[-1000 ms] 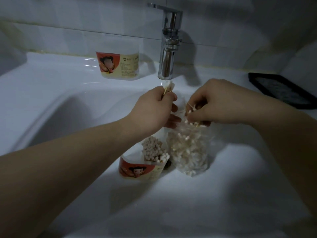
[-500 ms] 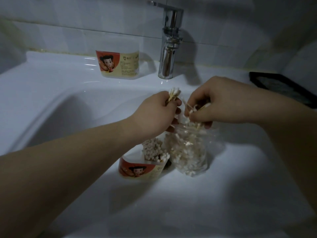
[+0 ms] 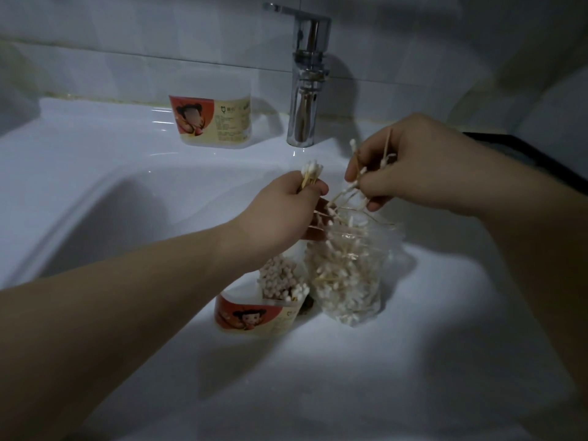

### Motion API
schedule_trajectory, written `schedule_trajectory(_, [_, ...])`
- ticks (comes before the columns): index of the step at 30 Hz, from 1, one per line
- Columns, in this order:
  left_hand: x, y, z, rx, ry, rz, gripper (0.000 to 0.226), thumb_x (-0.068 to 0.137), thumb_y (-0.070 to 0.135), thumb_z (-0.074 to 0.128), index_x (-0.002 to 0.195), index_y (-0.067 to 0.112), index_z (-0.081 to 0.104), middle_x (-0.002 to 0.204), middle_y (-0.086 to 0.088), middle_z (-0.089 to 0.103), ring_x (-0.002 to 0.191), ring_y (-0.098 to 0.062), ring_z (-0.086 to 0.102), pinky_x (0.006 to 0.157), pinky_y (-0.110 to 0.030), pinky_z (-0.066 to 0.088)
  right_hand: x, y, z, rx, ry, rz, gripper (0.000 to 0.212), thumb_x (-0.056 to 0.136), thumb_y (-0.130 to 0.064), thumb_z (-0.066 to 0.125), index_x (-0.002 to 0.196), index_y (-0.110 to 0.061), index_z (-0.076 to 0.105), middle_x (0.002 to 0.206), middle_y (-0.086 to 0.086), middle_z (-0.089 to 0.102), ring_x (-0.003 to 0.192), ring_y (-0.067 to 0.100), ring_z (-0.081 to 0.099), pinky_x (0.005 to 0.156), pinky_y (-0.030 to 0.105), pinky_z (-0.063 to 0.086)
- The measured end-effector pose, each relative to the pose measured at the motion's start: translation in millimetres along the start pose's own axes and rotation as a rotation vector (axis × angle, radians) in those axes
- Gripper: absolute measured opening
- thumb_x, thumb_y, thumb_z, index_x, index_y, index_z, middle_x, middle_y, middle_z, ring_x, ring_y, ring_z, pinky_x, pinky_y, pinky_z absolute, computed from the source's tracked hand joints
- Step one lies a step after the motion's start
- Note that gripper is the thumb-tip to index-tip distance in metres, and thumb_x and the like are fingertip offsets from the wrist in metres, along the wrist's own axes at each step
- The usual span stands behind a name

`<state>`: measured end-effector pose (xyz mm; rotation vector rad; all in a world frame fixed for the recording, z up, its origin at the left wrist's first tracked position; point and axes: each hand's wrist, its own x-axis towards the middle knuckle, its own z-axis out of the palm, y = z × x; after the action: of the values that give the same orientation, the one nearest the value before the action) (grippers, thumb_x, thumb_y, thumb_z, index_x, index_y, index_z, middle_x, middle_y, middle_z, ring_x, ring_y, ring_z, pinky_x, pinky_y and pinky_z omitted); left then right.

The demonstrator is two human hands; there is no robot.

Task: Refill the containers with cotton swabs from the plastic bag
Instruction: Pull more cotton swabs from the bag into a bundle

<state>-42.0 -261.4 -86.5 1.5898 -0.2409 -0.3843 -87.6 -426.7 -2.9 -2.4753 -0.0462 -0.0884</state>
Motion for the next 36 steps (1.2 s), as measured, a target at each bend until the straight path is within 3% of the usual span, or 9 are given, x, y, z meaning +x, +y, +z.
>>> schedule_trajectory(5, [-1.9,1.6,0.8,-0.019,-0.010,0.012,0.017,0.108,0.022,0.045,0.108,0.014,0.060,0.110,-0.020,0.071,0.081,-0.023,0.069,0.062,-0.029,0.057,5.8,6.3,-4.4,0.126,0.037,0.022,0.013,0.085,0.004,0.069,0.081,-0.006,0.077,0.088,0.000,0.077,0.064,0.016,0.075,0.063,0.025,0.061])
schedule_trajectory(8, [-4.2,3.6,1.3,-0.032,-0.033,0.023,0.019,0.109,0.022,0.045,0.114,0.011,0.059,0.108,-0.017,0.074,0.080,-0.021,0.069,0.069,-0.035,0.059,10.4,10.8,0.8,0.267,0.036,0.072,0.008,0.085,0.011,0.066,0.089,0.009,0.073,0.077,-0.006,0.075,0.060,0.013,0.070,0.060,0.018,0.057])
schedule_trajectory(11, [-5.9,3.3,0.5,0.022,-0.056,0.072,0.025,0.110,0.023,0.042,0.121,0.011,0.060,0.092,-0.001,0.075,0.080,-0.017,0.070,0.063,-0.030,0.057,11.4,12.0,7.6,0.295,-0.011,0.095,0.012,0.085,0.013,0.065,0.088,0.006,0.074,0.076,-0.004,0.076,0.060,0.011,0.071,0.060,0.017,0.057])
schedule_trajectory(13, [-6.5,1.8,0.9,0.082,-0.082,0.120,0.026,0.109,0.021,0.041,0.121,0.011,0.062,0.095,-0.002,0.073,0.081,-0.017,0.070,0.063,-0.030,0.056,11.3,11.1,13.4,0.291,-0.056,0.087,0.017,0.085,0.014,0.065,0.087,0.002,0.077,0.079,0.001,0.078,0.064,0.011,0.073,0.061,0.017,0.057])
schedule_trajectory(18, [-5.2,-0.3,-0.1,0.193,-0.064,0.156,0.024,0.108,0.013,0.042,0.093,0.012,0.061,0.072,0.010,0.061,0.068,-0.009,0.056,0.060,-0.024,0.053,12.8,11.1,14.4,0.402,-0.022,0.115,0.014,0.079,0.011,0.077,0.084,-0.002,0.078,0.086,0.013,0.078,0.066,0.012,0.073,0.063,0.017,0.057])
schedule_trajectory(22, [-3.0,-0.3,-1.8,0.252,-0.076,0.126,0.028,0.108,0.014,0.041,0.086,0.013,0.058,0.075,0.005,0.054,0.069,-0.011,0.051,0.059,-0.022,0.051,12.7,9.4,12.0,0.485,-0.013,0.151,0.012,0.081,0.010,0.076,0.084,-0.002,0.077,0.091,0.013,0.078,0.066,0.010,0.073,0.062,0.015,0.056])
schedule_trajectory(26, [-3.3,0.5,-0.6,0.219,-0.067,0.064,0.027,0.108,0.016,0.041,0.100,0.020,0.066,0.079,0.003,0.052,0.067,-0.011,0.051,0.052,-0.018,0.048,13.7,8.4,4.0,0.605,0.021,0.205,0.009,0.083,0.009,0.075,0.088,0.001,0.074,0.078,0.009,0.075,0.064,0.010,0.072,0.059,0.013,0.055])
schedule_trajectory(32, [-1.6,2.1,0.6,0.086,-0.006,-0.039,0.019,0.105,0.024,0.046,0.098,0.022,0.064,0.084,0.000,0.048,0.071,-0.017,0.051,0.055,-0.027,0.048,13.7,10.3,-5.0,0.620,0.077,0.209,0.006,0.085,0.008,0.073,0.087,0.003,0.073,0.069,0.000,0.075,0.062,0.009,0.071,0.059,0.013,0.055])
schedule_trajectory(36, [-3.2,2.3,0.7,0.087,0.027,-0.025,0.019,0.107,0.030,0.044,0.099,0.023,0.060,0.083,0.001,0.052,0.069,-0.015,0.052,0.055,-0.026,0.046,9.5,8.5,-6.2,0.578,0.000,0.220,0.006,0.083,0.008,0.074,0.084,0.002,0.074,0.077,0.000,0.078,0.069,0.011,0.073,0.061,0.013,0.056])
